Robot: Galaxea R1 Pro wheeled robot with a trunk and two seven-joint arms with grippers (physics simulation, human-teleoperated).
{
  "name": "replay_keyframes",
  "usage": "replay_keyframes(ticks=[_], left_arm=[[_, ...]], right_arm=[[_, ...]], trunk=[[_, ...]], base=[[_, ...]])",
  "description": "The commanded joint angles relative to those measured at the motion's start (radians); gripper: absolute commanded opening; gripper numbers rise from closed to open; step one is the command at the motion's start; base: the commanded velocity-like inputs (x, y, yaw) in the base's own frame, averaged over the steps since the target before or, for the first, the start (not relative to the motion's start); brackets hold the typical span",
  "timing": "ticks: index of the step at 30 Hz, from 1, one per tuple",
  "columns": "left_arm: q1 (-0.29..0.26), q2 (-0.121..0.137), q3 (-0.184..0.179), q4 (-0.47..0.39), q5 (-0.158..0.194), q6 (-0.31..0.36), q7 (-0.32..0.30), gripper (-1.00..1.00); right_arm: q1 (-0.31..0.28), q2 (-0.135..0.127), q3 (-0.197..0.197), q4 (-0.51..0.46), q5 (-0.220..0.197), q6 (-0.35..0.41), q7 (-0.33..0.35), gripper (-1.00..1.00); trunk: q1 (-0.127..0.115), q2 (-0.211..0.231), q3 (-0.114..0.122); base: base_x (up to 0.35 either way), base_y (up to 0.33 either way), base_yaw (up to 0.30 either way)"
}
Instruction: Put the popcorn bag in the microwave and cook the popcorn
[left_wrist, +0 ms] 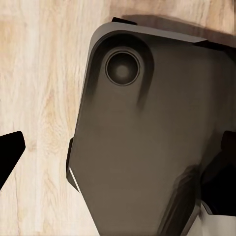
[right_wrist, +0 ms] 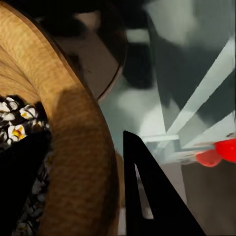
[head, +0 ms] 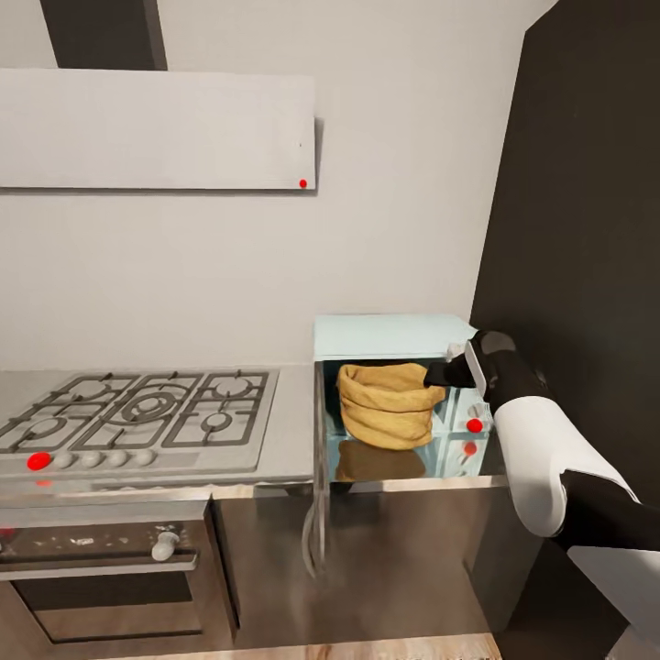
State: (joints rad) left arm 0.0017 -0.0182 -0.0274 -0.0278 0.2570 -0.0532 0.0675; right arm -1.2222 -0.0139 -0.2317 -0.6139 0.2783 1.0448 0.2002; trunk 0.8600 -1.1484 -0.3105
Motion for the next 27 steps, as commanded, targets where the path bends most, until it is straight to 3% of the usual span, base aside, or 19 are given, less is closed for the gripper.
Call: replay_keyframes(ticks=[1, 20, 27], left_arm=[[0.0, 0.0, -0.003, -0.001, 0.007, -0.002, 0.003, 1.0], [0.0, 0.0, -0.004, -0.001, 0.006, -0.002, 0.003, 1.0], [0.0, 0.0, -0.005, -0.001, 0.005, -0.002, 0.003, 1.0]], right_arm=[[0.0, 0.0, -0.003, 0.056, 0.033, 0.002, 0.007, -1.0], [0.0, -0.001, -0.009, 0.052, 0.033, 0.002, 0.005, -1.0], [0.0, -0.003, -0.009, 0.052, 0.033, 0.002, 0.005, -1.0]], trunk=[[0.0, -0.001, -0.001], [0.0, -0.001, -0.001], [0.0, -0.001, -0.001]], base=[[0.0, 0.0, -0.231], [0.001, 0.0, -0.015], [0.166, 0.0, 0.0]])
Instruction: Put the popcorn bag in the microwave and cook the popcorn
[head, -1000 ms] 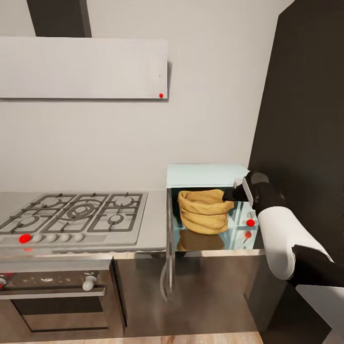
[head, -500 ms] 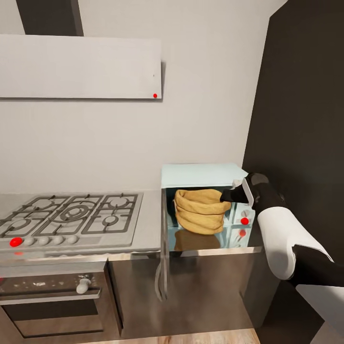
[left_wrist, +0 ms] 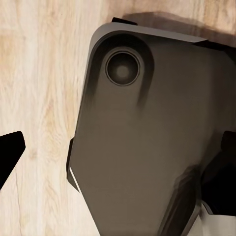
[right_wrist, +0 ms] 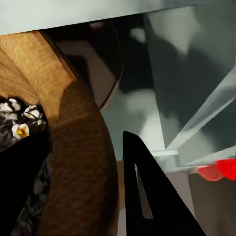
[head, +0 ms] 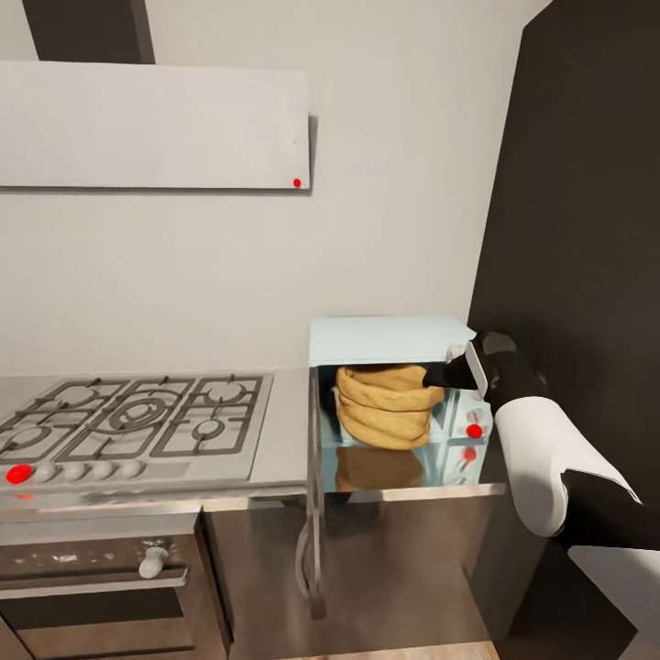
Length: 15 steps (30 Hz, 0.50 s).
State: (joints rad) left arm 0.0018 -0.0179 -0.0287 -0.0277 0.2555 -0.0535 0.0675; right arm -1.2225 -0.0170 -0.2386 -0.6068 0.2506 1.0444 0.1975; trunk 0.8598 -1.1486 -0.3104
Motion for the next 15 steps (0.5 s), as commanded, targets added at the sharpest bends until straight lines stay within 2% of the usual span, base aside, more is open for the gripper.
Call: replay_keyframes(ticks=[1, 10, 15], left_arm=[[0.0, 0.0, -0.003, -0.001, 0.007, -0.002, 0.003, 1.0], [0.0, 0.0, -0.003, -0.001, 0.007, -0.002, 0.003, 1.0], [0.0, 0.001, -0.003, -0.001, 0.007, -0.002, 0.003, 1.0]], right_arm=[[0.0, 0.0, -0.002, 0.045, 0.061, 0.003, 0.008, -1.0], [0.0, 0.0, -0.002, 0.045, 0.06, 0.003, 0.008, -1.0], [0.0, 0.0, -0.001, 0.047, 0.058, 0.003, 0.009, -1.0]], trunk=[[0.0, 0.0, -0.001], [0.0, 0.0, -0.001], [0.0, 0.0, -0.001]], base=[[0.032, 0.0, 0.0], [0.11, 0.0, 0.0], [0.026, 0.0, 0.0]])
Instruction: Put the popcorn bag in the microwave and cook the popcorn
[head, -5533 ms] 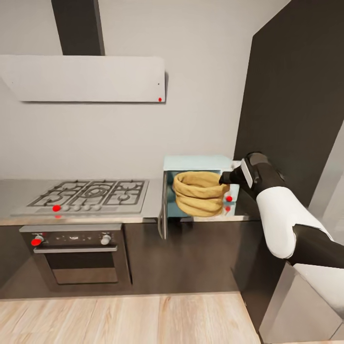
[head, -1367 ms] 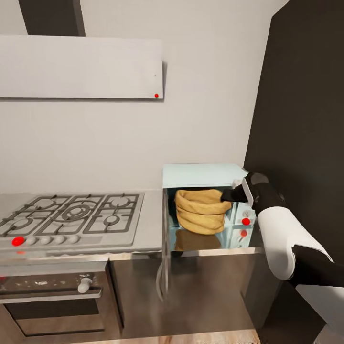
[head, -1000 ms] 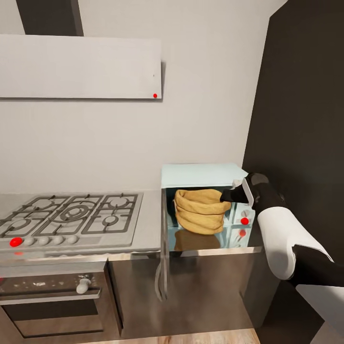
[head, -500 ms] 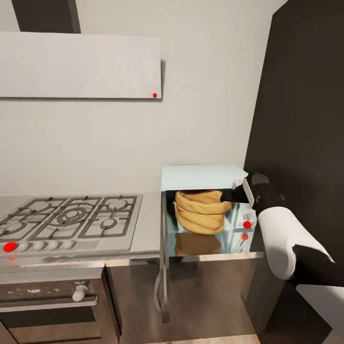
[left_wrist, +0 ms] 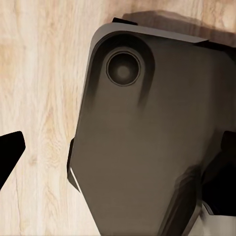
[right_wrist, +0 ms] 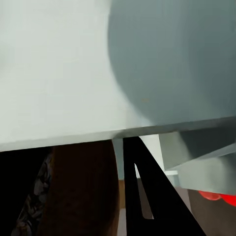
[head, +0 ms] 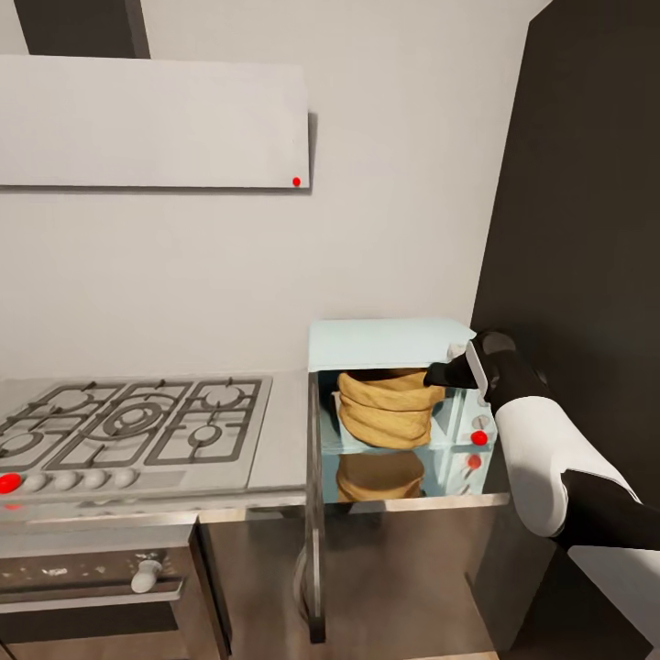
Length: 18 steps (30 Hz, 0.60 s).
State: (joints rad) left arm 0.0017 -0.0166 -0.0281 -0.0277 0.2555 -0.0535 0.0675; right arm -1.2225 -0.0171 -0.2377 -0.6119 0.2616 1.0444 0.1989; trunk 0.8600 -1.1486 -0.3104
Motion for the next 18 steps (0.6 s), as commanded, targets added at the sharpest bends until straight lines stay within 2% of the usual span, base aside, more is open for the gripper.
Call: replay_keyframes(ticks=[1, 16, 17, 18], left_arm=[[0.0, 0.0, -0.003, -0.001, 0.007, -0.002, 0.003, 1.0], [0.0, -0.002, -0.003, -0.001, 0.007, -0.002, 0.003, 1.0], [0.0, -0.002, -0.003, -0.001, 0.007, -0.002, 0.003, 1.0], [0.0, -0.002, -0.003, -0.001, 0.007, -0.002, 0.003, 1.0]], right_arm=[[0.0, 0.0, -0.002, 0.055, 0.047, 0.003, 0.008, -1.0], [0.002, 0.002, -0.003, 0.069, 0.039, 0.003, 0.015, -1.0], [0.002, 0.002, -0.003, 0.069, 0.04, 0.003, 0.013, 1.0], [0.002, 0.002, -0.003, 0.069, 0.04, 0.003, 0.013, 1.0]], trunk=[[0.0, 0.0, -0.001], [0.0, 0.0, -0.001], [0.0, 0.0, -0.001], [0.0, 0.0, -0.001]], base=[[0.003, 0.0, 0.0], [0.0, 0.0, 0.0], [0.0, 0.0, 0.0], [0.0, 0.0, 0.0]])
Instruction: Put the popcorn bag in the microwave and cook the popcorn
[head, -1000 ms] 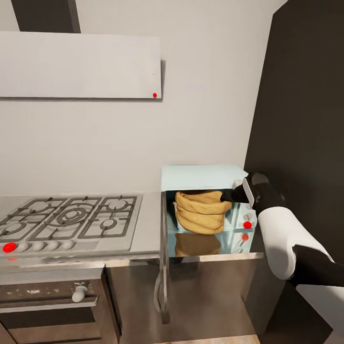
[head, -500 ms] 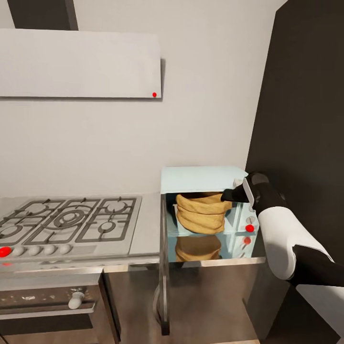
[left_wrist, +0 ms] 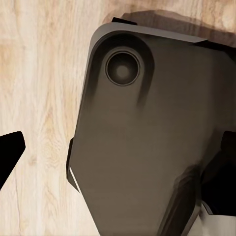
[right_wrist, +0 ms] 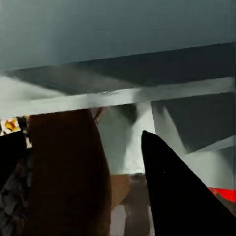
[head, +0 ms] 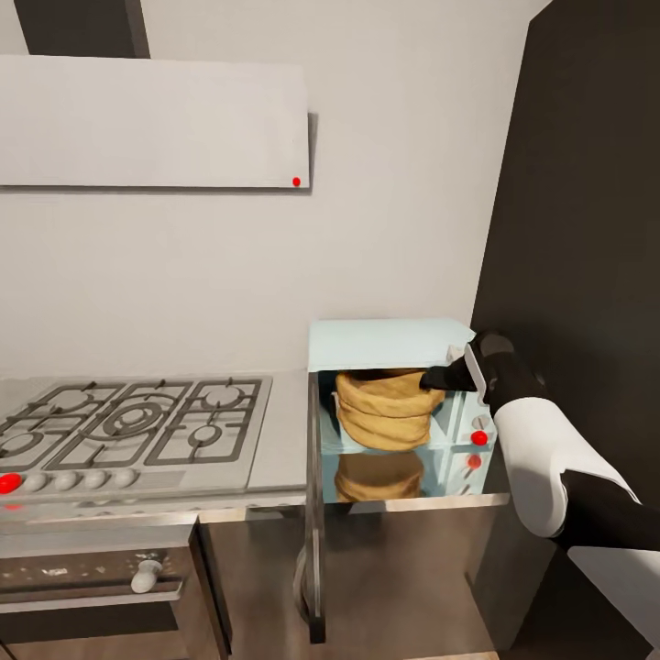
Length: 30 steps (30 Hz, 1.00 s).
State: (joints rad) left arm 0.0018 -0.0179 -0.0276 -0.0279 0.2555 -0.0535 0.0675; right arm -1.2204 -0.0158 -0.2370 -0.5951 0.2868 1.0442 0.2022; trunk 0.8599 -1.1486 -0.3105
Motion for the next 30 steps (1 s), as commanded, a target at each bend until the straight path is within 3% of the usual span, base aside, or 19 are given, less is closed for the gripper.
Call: replay_keyframes(ticks=[1, 9, 14, 18, 30], left_arm=[[0.0, 0.0, -0.004, -0.001, 0.007, -0.002, 0.003, 1.0], [0.0, 0.0, -0.004, -0.001, 0.007, -0.002, 0.003, 1.0], [0.0, -0.001, -0.003, -0.001, 0.007, -0.002, 0.003, 1.0], [0.0, -0.002, -0.002, -0.001, 0.007, -0.002, 0.004, 1.0], [0.0, -0.002, -0.003, -0.001, 0.007, -0.002, 0.004, 1.0]], right_arm=[[0.0, 0.0, -0.004, 0.052, 0.016, 0.003, 0.01, 1.0], [0.0, -0.001, -0.003, 0.028, 0.018, 0.003, 0.015, 1.0], [0.0, -0.001, -0.001, -0.086, 0.014, 0.003, 0.019, 1.0], [0.0, 0.0, 0.001, -0.176, 0.012, 0.003, 0.023, 1.0], [0.0, 0.0, 0.002, -0.186, 0.012, 0.003, 0.022, 1.0]], trunk=[[0.0, 0.0, -0.001], [0.0, 0.0, -0.001], [0.0, 0.0, -0.001], [0.0, 0.0, -0.001], [0.0, 0.0, -0.001]], base=[[0.0, 0.0, 0.0], [0.0, 0.0, 0.0], [-0.049, 0.0, 0.0], [-0.311, 0.0, 0.0], [-0.344, 0.0, 0.0]])
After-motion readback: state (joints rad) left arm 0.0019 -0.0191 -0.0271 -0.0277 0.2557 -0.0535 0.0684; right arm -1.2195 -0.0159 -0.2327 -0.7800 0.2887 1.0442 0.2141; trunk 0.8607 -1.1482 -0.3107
